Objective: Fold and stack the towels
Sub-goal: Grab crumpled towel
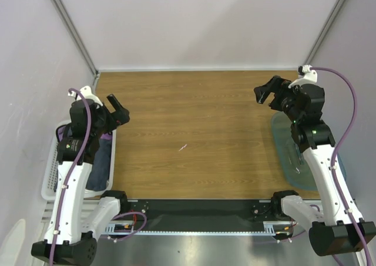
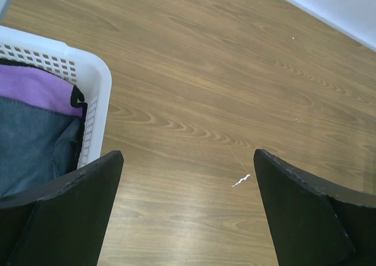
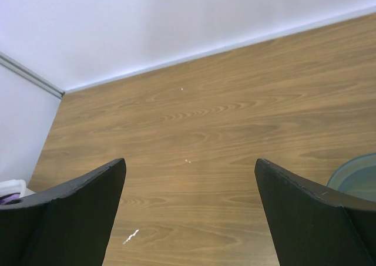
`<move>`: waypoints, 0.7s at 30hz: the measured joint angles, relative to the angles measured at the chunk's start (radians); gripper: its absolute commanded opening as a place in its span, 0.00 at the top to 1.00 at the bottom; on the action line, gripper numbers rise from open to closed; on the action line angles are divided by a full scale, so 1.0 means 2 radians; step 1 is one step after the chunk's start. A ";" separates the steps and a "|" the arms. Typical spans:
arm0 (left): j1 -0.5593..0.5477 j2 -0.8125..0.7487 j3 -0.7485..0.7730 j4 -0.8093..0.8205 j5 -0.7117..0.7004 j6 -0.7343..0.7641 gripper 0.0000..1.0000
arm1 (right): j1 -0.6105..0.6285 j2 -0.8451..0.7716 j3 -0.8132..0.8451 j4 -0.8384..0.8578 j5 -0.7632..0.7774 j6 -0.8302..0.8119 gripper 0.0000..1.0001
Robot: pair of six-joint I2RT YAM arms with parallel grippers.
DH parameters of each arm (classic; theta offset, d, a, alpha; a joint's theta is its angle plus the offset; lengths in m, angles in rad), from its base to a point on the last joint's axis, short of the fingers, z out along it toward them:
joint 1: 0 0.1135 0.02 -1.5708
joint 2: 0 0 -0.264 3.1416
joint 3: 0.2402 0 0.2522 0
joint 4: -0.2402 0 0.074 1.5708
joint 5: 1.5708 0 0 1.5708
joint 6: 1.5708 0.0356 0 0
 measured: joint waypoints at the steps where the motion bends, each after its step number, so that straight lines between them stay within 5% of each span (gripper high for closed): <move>1: 0.000 0.001 0.000 -0.002 0.000 -0.001 0.00 | 0.001 0.005 0.000 -0.002 0.000 0.000 0.00; 9: 0.022 0.037 0.001 -0.010 0.007 -0.010 0.00 | 0.001 0.012 -0.006 -0.005 0.010 0.002 0.00; 21: 0.321 0.055 -0.060 -0.027 0.046 -0.070 0.00 | 0.002 0.006 -0.049 -0.006 0.013 0.014 0.00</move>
